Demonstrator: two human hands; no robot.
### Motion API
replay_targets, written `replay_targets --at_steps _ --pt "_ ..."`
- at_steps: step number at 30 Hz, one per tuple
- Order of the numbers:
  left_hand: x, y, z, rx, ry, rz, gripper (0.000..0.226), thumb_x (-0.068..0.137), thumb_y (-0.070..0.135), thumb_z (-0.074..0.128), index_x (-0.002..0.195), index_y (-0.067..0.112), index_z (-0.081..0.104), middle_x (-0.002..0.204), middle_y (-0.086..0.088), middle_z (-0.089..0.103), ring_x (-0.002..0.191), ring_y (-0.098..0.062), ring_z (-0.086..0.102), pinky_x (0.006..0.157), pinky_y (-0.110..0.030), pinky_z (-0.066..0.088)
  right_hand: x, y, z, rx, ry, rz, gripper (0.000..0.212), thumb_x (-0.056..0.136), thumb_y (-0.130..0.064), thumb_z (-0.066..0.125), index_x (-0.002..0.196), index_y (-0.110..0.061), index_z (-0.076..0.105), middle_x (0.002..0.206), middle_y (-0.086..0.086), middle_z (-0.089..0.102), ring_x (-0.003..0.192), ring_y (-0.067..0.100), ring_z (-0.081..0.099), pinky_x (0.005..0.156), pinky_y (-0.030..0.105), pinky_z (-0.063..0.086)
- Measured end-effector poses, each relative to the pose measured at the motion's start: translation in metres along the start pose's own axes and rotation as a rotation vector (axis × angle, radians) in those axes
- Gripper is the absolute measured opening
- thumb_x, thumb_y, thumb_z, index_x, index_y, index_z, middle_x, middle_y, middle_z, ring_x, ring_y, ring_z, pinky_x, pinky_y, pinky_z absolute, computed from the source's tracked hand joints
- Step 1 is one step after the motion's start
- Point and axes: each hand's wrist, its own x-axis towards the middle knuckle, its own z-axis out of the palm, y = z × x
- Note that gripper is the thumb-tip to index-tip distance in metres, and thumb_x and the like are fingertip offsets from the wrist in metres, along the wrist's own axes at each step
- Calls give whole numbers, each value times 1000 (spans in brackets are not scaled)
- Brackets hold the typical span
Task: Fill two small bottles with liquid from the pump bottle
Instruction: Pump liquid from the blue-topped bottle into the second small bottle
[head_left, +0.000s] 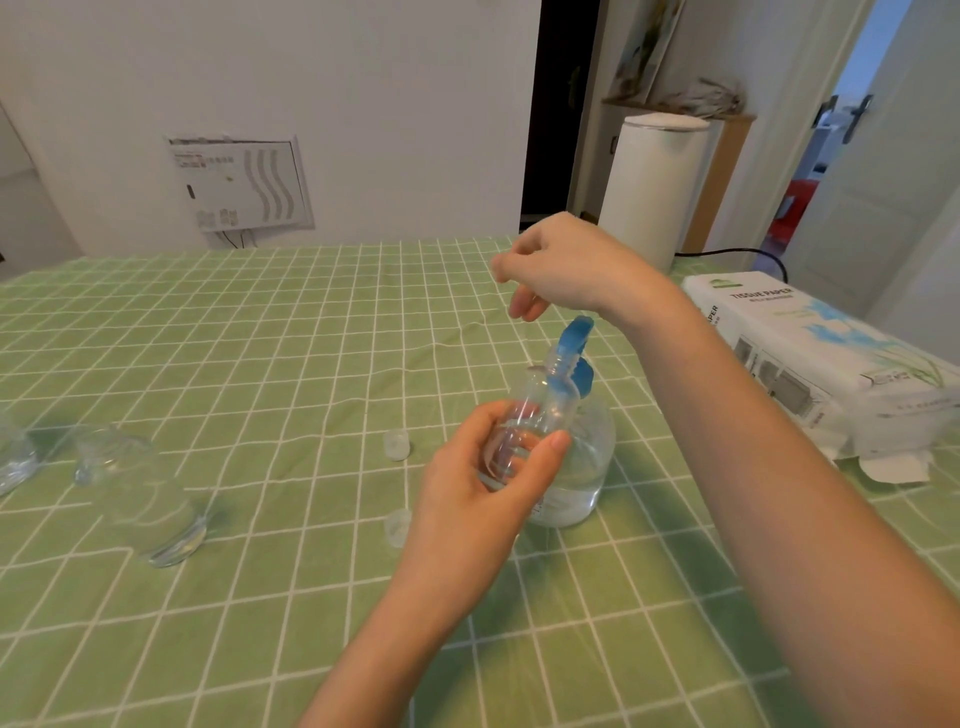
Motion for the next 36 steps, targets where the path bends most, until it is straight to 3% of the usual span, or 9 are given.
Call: replay_targets --at_steps 5,9,12,17,21,36 --pt "0 1 0 -5 1 6 27 71 46 62 95 34 63 72 15 68 55 5 57 51 -11 44 9 -2 10 -129 -104 78 39 98 -31 41 114 -1 61 91 11 74 89 24 71 71 25 48" --pt "0 0 0 -6 -2 15 26 71 47 63 94 36 63 75 15 69 58 5 58 52 -12 44 11 1 17 -176 -175 110 41 99 -34 41 113 -2 60 91 10 74 94 26 70 84 33 51" --pt "0 -1 0 -14 5 18 28 70 46 63 95 34 63 71 17 68 55 6 56 50 -9 42 11 2 18 -201 -145 98 38 98 -33 42 111 -3 60 90 10 74 92 26 70 73 30 49" --pt "1 -2 1 -15 7 27 32 70 46 63 98 31 63 70 18 67 54 7 56 50 -8 42 11 4 19 -201 -132 76 35 97 -30 43 113 -4 60 90 9 74 91 24 70 73 29 49" --pt "1 -2 1 -18 -4 25 29 70 44 63 97 32 63 68 18 66 53 7 56 50 -8 42 11 6 21 -192 -109 57 34 97 -29 43 110 -3 61 90 9 73 91 25 70 61 23 44" --pt "-2 -3 1 16 -6 3 25 70 48 62 92 36 63 72 17 68 56 7 57 51 -9 43 8 9 25 -191 -136 79 34 96 -27 44 113 -3 62 93 10 73 92 25 70 67 28 48"
